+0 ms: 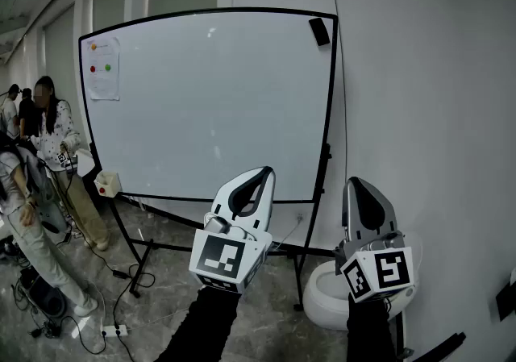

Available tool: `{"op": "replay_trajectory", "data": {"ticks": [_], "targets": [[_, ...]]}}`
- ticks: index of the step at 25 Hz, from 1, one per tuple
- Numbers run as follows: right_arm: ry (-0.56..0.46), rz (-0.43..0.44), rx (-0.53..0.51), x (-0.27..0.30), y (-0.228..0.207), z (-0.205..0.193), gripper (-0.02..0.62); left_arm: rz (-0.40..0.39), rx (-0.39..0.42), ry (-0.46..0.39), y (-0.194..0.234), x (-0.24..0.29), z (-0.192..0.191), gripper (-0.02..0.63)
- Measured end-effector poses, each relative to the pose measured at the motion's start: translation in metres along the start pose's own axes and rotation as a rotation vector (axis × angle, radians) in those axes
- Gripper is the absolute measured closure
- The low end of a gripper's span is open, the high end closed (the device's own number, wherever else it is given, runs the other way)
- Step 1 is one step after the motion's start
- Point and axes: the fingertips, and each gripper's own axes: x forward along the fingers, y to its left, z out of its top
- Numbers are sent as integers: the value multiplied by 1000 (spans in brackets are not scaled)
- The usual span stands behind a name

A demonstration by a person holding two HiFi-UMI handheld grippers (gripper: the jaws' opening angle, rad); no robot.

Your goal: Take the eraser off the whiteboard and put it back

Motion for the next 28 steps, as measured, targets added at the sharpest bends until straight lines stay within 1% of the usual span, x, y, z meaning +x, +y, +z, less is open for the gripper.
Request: {"op": "replay_trajectory", "data": {"ticks": [5,11,15,18,22,28], "targets": [[7,3,5,11,-1,-12,588,11,-4,9,10,8,-9,600],[12,-15,-6,42,-4,-37,588,-9,-21,3,36,30,-36,600],[18,-36,-21,75,-11,-57,588,-55,-27,-8,55,59,-57,600],[11,-38,-38,104,-13,-70,588,-62,-30,-23,75,81,-70,600],[-2,-54,-57,140,-16,-84,588,-85,-13,-42,100,108,-84,600],[-11,-72,-80,189,-16,-99,588,-99,-22,-63,140,139,-100,600]]}}
